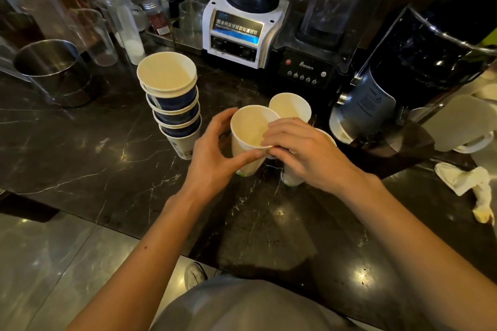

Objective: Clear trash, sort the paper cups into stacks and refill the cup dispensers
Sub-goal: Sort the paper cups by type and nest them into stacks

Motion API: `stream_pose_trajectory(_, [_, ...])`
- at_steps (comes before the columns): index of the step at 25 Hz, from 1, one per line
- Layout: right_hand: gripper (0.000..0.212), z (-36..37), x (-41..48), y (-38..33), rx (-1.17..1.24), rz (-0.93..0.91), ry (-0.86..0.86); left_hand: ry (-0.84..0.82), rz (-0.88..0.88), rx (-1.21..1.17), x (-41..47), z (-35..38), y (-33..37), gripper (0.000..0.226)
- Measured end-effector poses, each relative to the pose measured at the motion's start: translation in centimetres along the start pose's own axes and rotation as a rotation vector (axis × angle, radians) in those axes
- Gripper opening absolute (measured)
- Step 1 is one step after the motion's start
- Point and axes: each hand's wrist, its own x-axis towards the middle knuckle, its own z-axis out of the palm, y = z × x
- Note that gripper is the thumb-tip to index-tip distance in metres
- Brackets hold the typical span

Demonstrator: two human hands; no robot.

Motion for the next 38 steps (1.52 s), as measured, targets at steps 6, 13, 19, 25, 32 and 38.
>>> stream_pose_trajectory(6, [0.020, -5.1, -1.6, 0.2, -0.060, 0.087, 0.313, 0.000, 0.131, 0.004, 0.4, 0.3, 2.7, 0.079])
stream_pose_trajectory(13, [0.019, -7.7, -6.5, 1.0, -0.193, 0.275, 0.468, 0.434, 0.358, 0.401, 1.3, -4.7, 2.5, 0.080])
stream_pose_trajectory(19, [0.021, -1.9, -8.4, 3.3, -0.134, 0.335, 0.187, 0.466, 0.180, 0.384, 2.5, -6.2, -0.6, 0.112])
stream_pose_trajectory(25, [0.029, 1.8, -8.8, 4.0, -0.120, 0.387, -0.083, 0.390, 0.190, 0.307, 3.2, -6.6, -3.6, 0.123])
stream_pose_trajectory(32, [0.039, 1.8, -8.0, 2.4, -0.120, 0.437, -0.062, 0.368, 0.188, 0.275, 3.8, -7.0, -4.8, 0.116])
stream_pose_trajectory(38, [0.039, 0.1, -4.7, 0.2, -0.081, 0.305, 0.221, 0.328, 0.192, 0.206, 3.6, -7.2, -4.3, 0.112])
